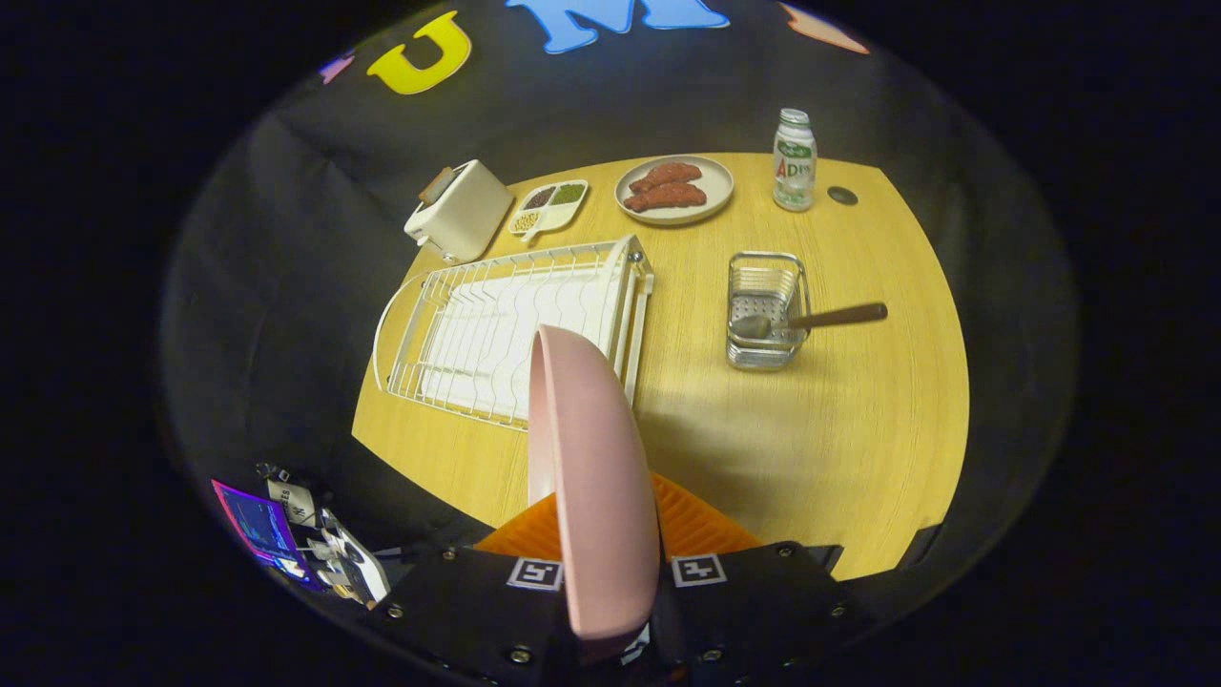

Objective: Take the plate from the dish rack, then take the spoon from the basket and place it into the plate.

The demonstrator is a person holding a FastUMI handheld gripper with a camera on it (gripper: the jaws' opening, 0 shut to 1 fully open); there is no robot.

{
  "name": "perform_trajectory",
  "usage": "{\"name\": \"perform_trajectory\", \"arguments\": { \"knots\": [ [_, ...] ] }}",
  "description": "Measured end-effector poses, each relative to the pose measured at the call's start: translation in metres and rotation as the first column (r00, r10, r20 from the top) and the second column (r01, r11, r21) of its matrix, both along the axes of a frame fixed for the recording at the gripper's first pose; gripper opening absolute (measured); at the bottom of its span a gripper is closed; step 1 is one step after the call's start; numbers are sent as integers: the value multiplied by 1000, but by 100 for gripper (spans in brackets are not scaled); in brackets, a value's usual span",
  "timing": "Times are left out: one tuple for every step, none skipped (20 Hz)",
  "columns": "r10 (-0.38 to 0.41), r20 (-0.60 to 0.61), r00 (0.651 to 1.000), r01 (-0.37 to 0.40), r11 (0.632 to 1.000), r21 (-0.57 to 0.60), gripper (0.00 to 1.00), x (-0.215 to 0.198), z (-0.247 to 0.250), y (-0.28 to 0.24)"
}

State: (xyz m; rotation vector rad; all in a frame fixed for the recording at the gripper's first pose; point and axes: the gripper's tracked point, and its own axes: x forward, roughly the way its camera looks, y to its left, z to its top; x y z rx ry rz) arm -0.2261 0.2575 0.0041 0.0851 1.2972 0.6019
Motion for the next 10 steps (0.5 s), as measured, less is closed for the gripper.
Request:
{"name": "perform_trajectory", "arguments": {
  "knots": [
    [-17, -27, 999, 17, 1000, 13, 27, -10, -7, -6],
    [-31, -56, 998, 33, 999, 23, 27, -20, -15, -9],
    [-44, -79, 996, 47, 998, 34, 27, -29, -23, -11],
    [-51, -98, 994, 56, 998, 41, 26, -37, -31, -13],
    [-55, -113, 992, 61, 997, 47, 26, -43, -39, -15],
    [-63, -125, 990, 70, 996, 52, 27, -49, -47, -16],
    [-68, -137, 988, 76, 995, 59, 26, -53, -55, -15],
    [-75, -151, 986, 85, 994, 63, 26, -57, -63, -14],
    [-82, -163, 983, 94, 993, 66, 27, -61, -70, -14],
    [-91, -175, 980, 104, 992, 65, 26, -63, -77, -12]
  ]
}}
